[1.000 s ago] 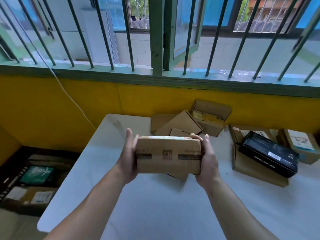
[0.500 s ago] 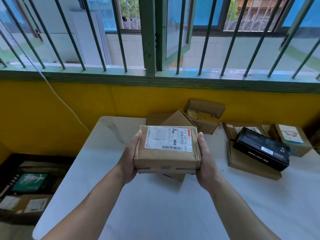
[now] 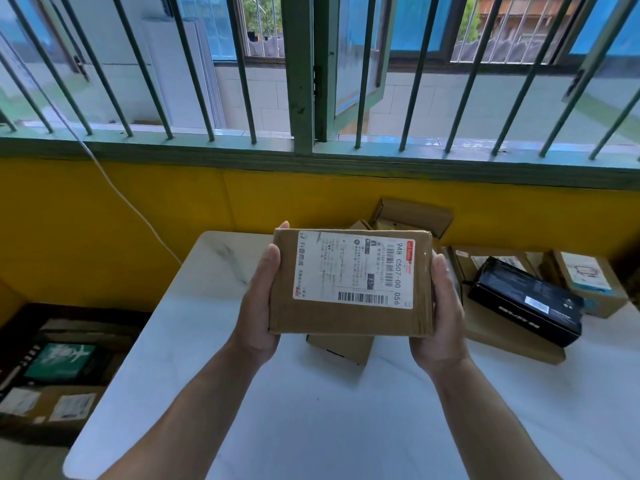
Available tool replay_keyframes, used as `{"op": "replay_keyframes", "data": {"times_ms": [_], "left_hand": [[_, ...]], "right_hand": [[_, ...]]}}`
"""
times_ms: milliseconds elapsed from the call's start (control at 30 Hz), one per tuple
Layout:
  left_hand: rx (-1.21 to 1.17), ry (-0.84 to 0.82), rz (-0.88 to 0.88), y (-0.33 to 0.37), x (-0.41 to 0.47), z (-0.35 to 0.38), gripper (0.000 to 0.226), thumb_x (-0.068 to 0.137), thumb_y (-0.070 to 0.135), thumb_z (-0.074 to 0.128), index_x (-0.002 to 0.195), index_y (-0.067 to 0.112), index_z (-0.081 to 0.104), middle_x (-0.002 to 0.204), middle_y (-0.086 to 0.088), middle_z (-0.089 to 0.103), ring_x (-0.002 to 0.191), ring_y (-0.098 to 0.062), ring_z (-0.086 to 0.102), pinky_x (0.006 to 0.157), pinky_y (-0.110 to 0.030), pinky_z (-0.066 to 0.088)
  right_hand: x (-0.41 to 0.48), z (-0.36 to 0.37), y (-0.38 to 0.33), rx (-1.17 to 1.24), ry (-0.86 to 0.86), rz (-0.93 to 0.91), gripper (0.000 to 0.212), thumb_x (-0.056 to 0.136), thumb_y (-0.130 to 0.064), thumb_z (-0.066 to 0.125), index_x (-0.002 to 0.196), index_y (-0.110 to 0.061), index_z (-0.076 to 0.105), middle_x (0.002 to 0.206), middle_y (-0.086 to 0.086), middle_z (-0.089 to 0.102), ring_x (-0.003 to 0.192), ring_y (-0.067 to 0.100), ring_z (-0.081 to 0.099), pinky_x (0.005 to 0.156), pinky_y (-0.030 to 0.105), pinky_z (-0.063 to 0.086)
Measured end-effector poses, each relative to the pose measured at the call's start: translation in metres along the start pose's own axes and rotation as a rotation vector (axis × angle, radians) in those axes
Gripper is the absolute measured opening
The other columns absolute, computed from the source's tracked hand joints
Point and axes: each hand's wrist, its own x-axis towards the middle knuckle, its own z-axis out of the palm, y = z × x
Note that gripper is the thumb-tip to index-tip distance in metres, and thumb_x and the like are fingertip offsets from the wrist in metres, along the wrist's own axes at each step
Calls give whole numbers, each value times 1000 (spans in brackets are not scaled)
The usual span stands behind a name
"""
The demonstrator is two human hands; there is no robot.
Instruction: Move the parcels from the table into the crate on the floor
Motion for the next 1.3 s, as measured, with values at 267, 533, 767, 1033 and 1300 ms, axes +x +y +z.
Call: {"op": "replay_keyframes", "data": {"times_ms": [267,533,767,1033,1300], "left_hand": [[31,78,-5,-6,-9,11,57,99,51,28,150,27,33,133,-14,59,123,-30,58,87,-43,56],[159,315,-52,-16,-57,-18,58,96,58,31,148,35,38,136,-12,60,126,-29,57,96,-47,53],[327,689,-161,10,-135,-85,75,70,83,46,125,34,59,106,1,74,102,-21,71,80,-40,60],[313,957,-106,77,-236,-202,71,73,77,50,117,23,61,96,0,76,87,-16,74,65,-30,57],[247,872,-137,131,-325,-308,47,77,64,64,120,46,62,117,6,72,106,-15,69,88,-38,55]], "right_hand": [[-7,-7,1,64,50,54,62,98,-50,37,139,-4,47,129,24,60,119,38,58,87,41,56],[-19,6,46,82,-61,187,58,97,-52,42,128,-4,53,118,22,63,109,34,61,82,40,56],[-40,81,100,19,-140,299,54,99,-44,38,128,-1,53,124,31,58,117,51,54,92,59,47],[-65,237,168,-64,-278,404,60,93,-52,44,131,-8,57,121,20,66,113,38,63,83,48,54],[-92,371,234,-76,-334,540,62,89,-59,45,126,-13,64,120,15,69,113,37,64,96,62,48]]}}
